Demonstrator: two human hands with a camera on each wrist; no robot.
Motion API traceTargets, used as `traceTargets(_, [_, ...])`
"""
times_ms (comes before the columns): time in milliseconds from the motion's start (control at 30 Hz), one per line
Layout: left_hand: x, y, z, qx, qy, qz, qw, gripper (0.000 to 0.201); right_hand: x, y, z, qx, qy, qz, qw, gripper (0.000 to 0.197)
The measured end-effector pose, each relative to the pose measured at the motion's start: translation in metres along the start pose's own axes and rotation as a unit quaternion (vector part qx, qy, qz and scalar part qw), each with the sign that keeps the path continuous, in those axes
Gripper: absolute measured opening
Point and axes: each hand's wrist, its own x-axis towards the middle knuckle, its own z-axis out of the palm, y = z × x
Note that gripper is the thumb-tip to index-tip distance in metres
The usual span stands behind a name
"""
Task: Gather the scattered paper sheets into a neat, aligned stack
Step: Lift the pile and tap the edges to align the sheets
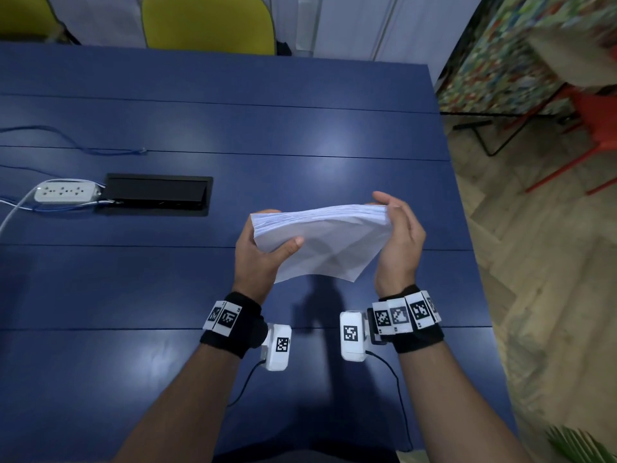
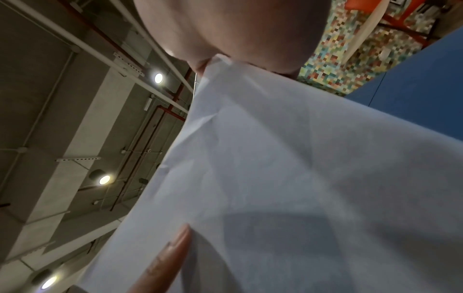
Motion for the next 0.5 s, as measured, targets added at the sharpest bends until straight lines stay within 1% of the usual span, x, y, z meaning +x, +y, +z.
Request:
traceTargets(33, [0.0,-0.001,-0.001,-0.004,0.0,-0.002,1.0,0.054,0.0,-0.001,-0.001,0.014,-0.004,0.009,1.0,0.039])
traceTargets(100, [0.0,-0.001,-0.002,-0.002,0.004,-0.005,1.0,0.055,0.001,0.001,-0.008,0.057,-0.027,0.035,0.997,0.059])
traceTargets(167, [0.0,-0.002,-0.004,0.021,0.006,-0.001,1.0,0.059,0.003,0.01,-0.015,0.089,-0.084,0.053,0.991,0.079])
traceTargets(233, [0.001,-0.005,-0.006,0.03,0.002,-0.01,0.999,0.065,0.004,0.024,-0.022,0.065,-0.148,0.046,0.986,0.096])
traceTargets(300, [0.003,-0.005,-0.008,0.019,-0.005,-0.033,0.999,0.067,0.005,0.036,-0.029,0.009,-0.184,0.02,0.983,0.111])
traceTargets(333, [0.004,-0.004,-0.008,0.016,-0.009,-0.044,0.999,0.066,0.006,0.041,-0.033,-0.011,-0.191,0.008,0.982,0.11])
traceTargets(367, [0.004,-0.004,-0.008,0.015,-0.014,-0.057,0.998,0.062,0.007,0.046,-0.036,-0.019,-0.2,0.005,0.98,0.102])
traceTargets(433, [0.004,-0.003,-0.005,0.007,-0.02,-0.085,0.996,0.044,0.008,0.052,-0.042,-0.028,-0.212,0.03,0.976,0.073])
traceTargets(467, [0.003,-0.002,-0.004,0.005,-0.021,-0.096,0.995,0.035,0.008,0.056,-0.043,-0.043,-0.207,0.046,0.976,0.058])
traceTargets(500, [0.003,-0.001,-0.002,0.006,-0.021,-0.103,0.994,0.032,0.008,0.059,-0.043,-0.061,-0.191,0.057,0.978,0.045])
